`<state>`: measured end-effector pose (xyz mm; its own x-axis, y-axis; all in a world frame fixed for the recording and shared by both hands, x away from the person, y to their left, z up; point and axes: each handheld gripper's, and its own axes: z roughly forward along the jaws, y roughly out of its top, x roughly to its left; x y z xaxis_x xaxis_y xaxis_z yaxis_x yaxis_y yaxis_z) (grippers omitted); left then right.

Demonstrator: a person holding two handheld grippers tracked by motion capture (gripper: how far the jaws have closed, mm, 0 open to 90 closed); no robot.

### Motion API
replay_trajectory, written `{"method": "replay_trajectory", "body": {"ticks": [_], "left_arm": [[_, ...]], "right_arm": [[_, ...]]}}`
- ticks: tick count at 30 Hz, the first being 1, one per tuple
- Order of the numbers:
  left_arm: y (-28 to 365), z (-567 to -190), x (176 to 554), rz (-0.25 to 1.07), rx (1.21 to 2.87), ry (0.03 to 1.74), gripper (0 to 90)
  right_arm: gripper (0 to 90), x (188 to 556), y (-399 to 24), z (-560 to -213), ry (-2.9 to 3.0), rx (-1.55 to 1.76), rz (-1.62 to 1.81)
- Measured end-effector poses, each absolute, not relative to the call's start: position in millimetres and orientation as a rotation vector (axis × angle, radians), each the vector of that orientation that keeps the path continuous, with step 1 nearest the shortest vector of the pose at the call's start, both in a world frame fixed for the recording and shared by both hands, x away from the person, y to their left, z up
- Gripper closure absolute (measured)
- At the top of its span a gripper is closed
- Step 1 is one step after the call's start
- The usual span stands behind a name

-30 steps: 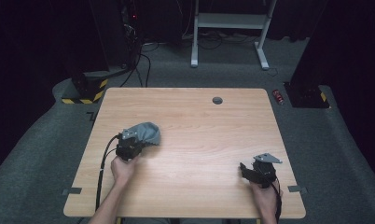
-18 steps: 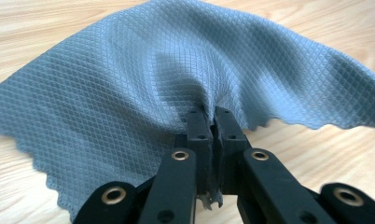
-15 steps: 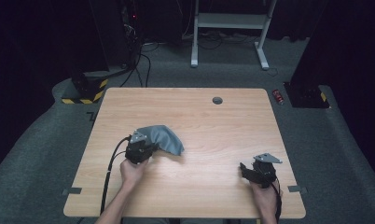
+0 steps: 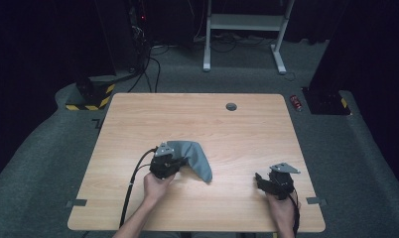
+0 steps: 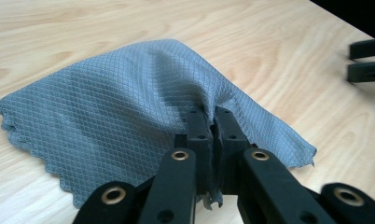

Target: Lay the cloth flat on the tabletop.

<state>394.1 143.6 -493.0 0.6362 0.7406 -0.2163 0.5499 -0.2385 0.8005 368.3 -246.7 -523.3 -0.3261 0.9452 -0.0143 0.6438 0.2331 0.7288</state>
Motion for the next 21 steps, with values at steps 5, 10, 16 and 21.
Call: {"method": "replay_trajectory", "body": {"ticks": [5,10,16,21], "left_arm": [[124,-493,388,0.211,1.952,0.969,86.5],[112,-497,384,0.201,1.983,0.941,85.7],[110,-504,380,0.208,1.996,0.959,75.5],[123,-500,373,0.240,1.961,0.984,60.7]], "right_arm": [[31.1,368,-247,-523,2.058,1.451,0.876],[31.2,368,-247,-523,2.058,1.450,0.876],[31.3,368,-247,-523,2.059,1.451,0.877],[34.4,368,-246,-523,2.063,1.441,0.881]]}}
